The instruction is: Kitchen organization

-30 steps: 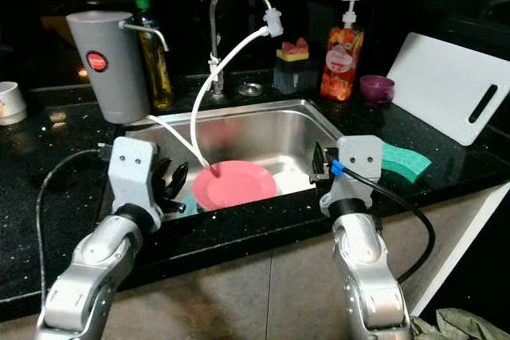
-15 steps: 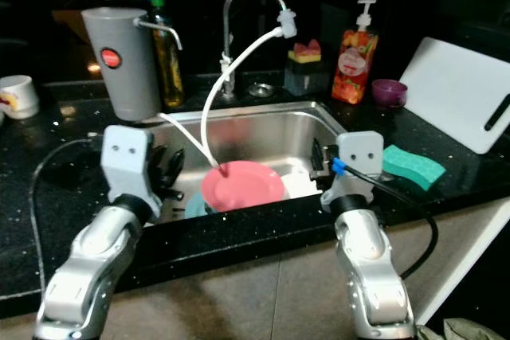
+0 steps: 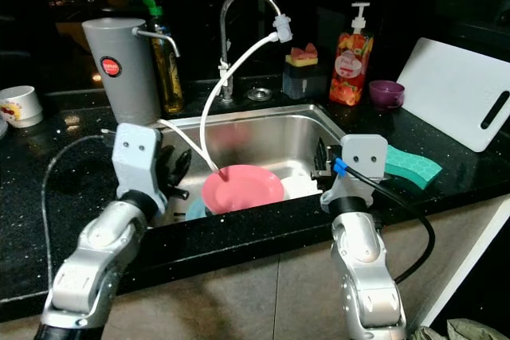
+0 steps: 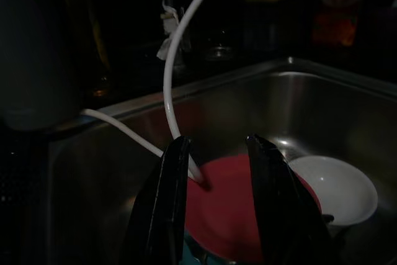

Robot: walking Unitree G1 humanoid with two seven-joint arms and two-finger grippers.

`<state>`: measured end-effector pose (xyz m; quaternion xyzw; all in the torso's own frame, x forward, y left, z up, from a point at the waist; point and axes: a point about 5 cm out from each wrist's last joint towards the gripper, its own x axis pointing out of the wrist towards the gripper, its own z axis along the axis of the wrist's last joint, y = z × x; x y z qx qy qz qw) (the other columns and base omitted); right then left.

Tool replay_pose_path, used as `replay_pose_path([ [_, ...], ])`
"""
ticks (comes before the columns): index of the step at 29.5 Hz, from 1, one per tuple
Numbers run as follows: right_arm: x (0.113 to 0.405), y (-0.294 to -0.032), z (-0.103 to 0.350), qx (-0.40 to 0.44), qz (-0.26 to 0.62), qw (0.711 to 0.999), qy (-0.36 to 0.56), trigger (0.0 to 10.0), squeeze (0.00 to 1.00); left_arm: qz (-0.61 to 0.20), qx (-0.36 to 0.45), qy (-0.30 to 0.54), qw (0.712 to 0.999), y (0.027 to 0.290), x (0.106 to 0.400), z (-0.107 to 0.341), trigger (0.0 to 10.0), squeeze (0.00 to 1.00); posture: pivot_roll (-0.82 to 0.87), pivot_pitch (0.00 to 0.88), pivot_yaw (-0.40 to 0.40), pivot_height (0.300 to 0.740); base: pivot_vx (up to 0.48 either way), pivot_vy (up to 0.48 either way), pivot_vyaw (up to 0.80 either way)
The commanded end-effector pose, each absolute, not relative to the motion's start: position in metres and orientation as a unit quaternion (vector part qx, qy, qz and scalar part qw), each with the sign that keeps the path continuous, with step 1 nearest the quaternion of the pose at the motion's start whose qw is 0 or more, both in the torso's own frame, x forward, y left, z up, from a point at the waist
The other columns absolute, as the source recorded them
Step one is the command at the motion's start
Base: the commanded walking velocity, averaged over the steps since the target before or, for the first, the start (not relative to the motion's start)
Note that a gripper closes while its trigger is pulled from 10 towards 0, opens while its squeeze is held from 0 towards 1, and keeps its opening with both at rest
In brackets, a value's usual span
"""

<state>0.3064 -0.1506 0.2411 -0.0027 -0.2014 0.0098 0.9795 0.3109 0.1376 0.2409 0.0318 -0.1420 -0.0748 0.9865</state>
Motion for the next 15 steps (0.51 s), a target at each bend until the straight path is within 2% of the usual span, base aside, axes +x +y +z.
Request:
replay_pose_path([
  [1,0.3090,-0.1503,0.2408,-0.002,0.012,0.979,-0.201,10.0,0.00,-0.071,0.033,-0.150,0.986,0.1368,0.3079,0.2404,10.0,0.00,0.11,0.021,-0.037,0.740,0.000,0.000,0.00],
  [8,0.3115,-0.1481,0.2430,-0.002,0.015,0.979,-0.203,10.0,0.00,-0.058,0.034,-0.152,0.986,0.1455,0.3112,0.2421,10.0,0.00,0.13,0.015,-0.033,0.740,0.000,0.000,0.00],
  [15,0.3093,-0.1499,0.2429,0.006,0.006,0.979,-0.203,10.0,0.00,-0.065,0.031,-0.153,0.986,0.1376,0.3129,0.2402,10.0,0.00,0.11,0.028,-0.039,0.740,0.000,0.000,0.00],
])
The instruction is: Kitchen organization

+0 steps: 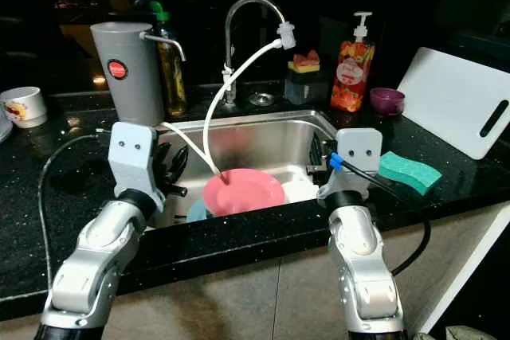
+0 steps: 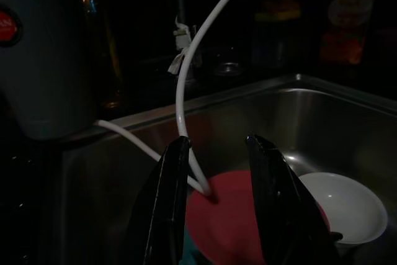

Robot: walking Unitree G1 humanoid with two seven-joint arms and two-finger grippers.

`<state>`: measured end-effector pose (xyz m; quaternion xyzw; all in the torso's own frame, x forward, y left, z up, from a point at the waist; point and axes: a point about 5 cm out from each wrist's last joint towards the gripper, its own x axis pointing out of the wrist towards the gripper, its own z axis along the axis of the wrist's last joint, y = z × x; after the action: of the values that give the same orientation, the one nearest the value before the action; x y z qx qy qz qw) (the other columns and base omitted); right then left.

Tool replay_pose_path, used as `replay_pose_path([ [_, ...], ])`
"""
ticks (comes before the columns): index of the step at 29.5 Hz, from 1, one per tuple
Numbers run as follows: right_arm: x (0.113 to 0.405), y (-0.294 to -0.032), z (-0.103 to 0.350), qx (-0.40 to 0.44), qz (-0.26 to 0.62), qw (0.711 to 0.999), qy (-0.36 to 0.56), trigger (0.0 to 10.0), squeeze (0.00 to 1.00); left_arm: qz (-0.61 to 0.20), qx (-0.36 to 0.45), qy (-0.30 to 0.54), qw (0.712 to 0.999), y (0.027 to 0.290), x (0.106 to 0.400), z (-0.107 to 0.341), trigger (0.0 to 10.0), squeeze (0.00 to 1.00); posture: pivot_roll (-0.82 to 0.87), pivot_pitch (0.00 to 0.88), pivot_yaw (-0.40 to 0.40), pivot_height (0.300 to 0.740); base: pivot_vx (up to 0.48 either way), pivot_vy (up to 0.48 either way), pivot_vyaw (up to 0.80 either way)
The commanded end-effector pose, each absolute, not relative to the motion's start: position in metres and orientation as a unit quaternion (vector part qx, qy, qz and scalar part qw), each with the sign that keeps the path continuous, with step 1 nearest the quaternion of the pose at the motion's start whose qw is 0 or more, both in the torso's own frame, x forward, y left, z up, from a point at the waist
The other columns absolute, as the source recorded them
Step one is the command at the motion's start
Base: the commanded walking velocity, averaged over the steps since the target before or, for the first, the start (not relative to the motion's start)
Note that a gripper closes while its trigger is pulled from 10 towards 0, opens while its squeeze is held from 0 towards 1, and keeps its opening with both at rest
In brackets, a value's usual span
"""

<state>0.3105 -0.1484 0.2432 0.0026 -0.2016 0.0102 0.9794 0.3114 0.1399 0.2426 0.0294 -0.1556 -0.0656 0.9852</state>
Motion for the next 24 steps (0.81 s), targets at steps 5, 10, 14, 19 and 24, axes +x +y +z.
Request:
replay_pose_path([
  [5,0.3064,-0.1526,0.2412,0.006,0.003,0.980,-0.198,10.0,0.00,-0.070,0.030,-0.153,0.985,0.1331,0.3122,0.2379,10.0,0.00,0.10,0.032,-0.045,0.740,0.000,0.000,0.00],
  [10,0.3068,-0.1538,0.2405,0.007,0.002,0.981,-0.196,10.0,0.00,-0.069,0.032,-0.154,0.985,0.1344,0.3134,0.2376,10.0,0.00,0.10,0.032,-0.047,0.740,0.000,0.000,0.00],
  [14,0.3075,-0.1513,0.2398,0.011,0.006,0.981,-0.195,10.0,0.00,-0.068,0.037,-0.161,0.984,0.1346,0.3153,0.2416,10.0,0.00,0.12,0.037,-0.044,0.740,0.000,0.000,0.00],
  [19,0.3074,-0.1487,0.2378,0.016,0.008,0.981,-0.191,10.0,0.00,-0.067,0.041,-0.163,0.984,0.1359,0.3142,0.2430,10.0,0.00,0.13,0.049,-0.046,0.740,0.000,0.000,0.00],
  [24,0.3074,-0.1480,0.2342,0.014,0.010,0.983,-0.185,10.0,0.00,-0.062,0.040,-0.157,0.985,0.1379,0.3128,0.2393,10.0,0.00,0.13,0.051,-0.047,0.740,0.000,0.000,0.00],
])
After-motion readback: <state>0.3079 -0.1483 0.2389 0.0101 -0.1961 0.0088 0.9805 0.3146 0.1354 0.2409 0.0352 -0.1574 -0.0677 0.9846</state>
